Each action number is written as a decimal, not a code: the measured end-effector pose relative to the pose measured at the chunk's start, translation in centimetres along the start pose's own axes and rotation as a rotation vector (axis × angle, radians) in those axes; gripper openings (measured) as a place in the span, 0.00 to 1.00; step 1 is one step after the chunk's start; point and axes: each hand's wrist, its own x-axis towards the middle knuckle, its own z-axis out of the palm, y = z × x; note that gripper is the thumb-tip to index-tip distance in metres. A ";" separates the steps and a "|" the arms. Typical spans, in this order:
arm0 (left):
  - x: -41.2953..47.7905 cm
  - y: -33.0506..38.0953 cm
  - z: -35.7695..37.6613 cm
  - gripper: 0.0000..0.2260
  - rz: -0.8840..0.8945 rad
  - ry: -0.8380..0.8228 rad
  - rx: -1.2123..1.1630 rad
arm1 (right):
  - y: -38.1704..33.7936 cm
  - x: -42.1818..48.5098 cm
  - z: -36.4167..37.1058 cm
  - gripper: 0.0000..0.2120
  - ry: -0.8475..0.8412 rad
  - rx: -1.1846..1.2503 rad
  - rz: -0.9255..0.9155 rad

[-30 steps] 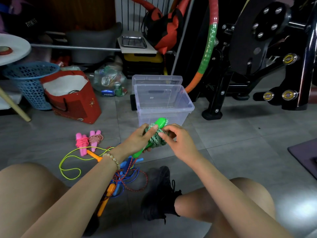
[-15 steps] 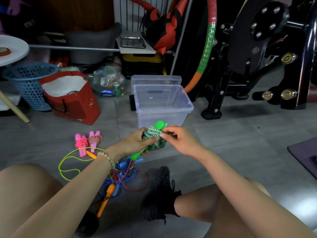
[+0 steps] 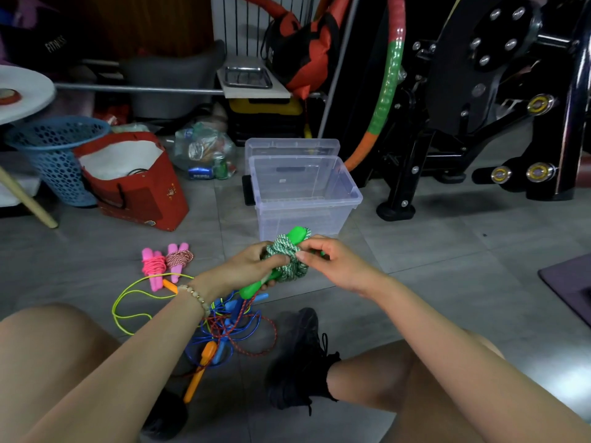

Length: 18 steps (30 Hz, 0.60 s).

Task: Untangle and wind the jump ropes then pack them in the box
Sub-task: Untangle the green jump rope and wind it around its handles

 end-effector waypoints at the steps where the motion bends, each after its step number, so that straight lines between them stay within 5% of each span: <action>1: -0.1 -0.2 -0.1 0.22 -0.014 -0.031 -0.047 | 0.2 -0.1 0.0 0.08 0.001 0.001 0.001; 8: 0.3 -0.5 1.3 0.33 0.007 0.097 -0.129 | 0.4 -1.0 1.8 0.09 0.291 -0.052 -0.073; 13: 0.7 0.2 3.3 0.23 0.071 0.323 -0.218 | -0.4 -0.6 2.9 0.11 0.465 -0.172 -0.115; 18: 0.7 0.9 5.0 0.19 0.070 0.422 -0.357 | -0.8 -0.8 4.0 0.10 0.709 0.065 -0.120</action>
